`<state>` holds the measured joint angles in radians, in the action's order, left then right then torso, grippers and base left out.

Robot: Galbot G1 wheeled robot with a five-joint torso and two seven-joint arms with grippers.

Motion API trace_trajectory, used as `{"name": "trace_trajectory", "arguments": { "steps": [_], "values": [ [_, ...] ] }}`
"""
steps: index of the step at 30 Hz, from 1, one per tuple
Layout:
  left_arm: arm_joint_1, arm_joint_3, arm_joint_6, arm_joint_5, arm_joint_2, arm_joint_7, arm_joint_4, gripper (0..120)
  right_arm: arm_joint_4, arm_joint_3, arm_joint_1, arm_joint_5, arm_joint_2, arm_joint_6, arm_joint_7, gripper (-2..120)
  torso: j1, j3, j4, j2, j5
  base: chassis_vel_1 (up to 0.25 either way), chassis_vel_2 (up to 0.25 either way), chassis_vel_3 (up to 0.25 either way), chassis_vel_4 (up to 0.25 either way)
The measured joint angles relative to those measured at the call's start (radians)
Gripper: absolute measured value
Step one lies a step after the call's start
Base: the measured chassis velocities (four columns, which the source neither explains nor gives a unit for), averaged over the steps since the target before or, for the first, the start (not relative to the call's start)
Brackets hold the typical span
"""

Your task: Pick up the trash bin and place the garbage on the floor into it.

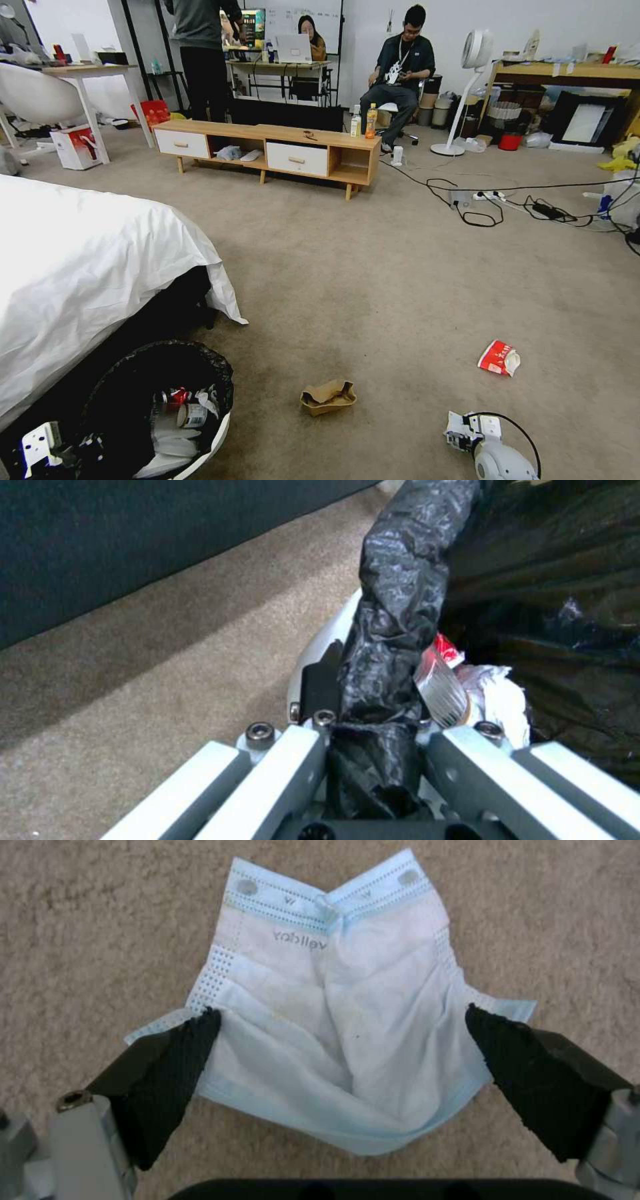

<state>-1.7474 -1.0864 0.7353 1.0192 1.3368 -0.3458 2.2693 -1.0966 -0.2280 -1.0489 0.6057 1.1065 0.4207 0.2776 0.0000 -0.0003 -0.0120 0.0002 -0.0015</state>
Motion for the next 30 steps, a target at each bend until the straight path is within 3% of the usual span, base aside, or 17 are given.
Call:
{"name": "trace_trajectory", "arguments": {
  "steps": [8, 30],
  "values": [
    [-0.001, 0.0, 0.0, -0.001, 0.001, 0.0, -0.001, 1, 0.009, 0.004, 0.001, -0.008, 0.011, -0.013, -0.006, 85, 0.0, 0.0, 0.0007, 0.0, 0.0004, 0.0, 0.0, 0.0, 0.0],
    [0.007, 0.003, 0.0, -0.007, 0.004, 0.0, 0.001, 1, -0.018, 0.004, -0.027, -0.017, 0.001, -0.027, -0.01, 32, 0.0, 0.0, 0.0021, 0.0, 0.003, 0.0, 0.0, 0.0, 0.0]
  ]
}}
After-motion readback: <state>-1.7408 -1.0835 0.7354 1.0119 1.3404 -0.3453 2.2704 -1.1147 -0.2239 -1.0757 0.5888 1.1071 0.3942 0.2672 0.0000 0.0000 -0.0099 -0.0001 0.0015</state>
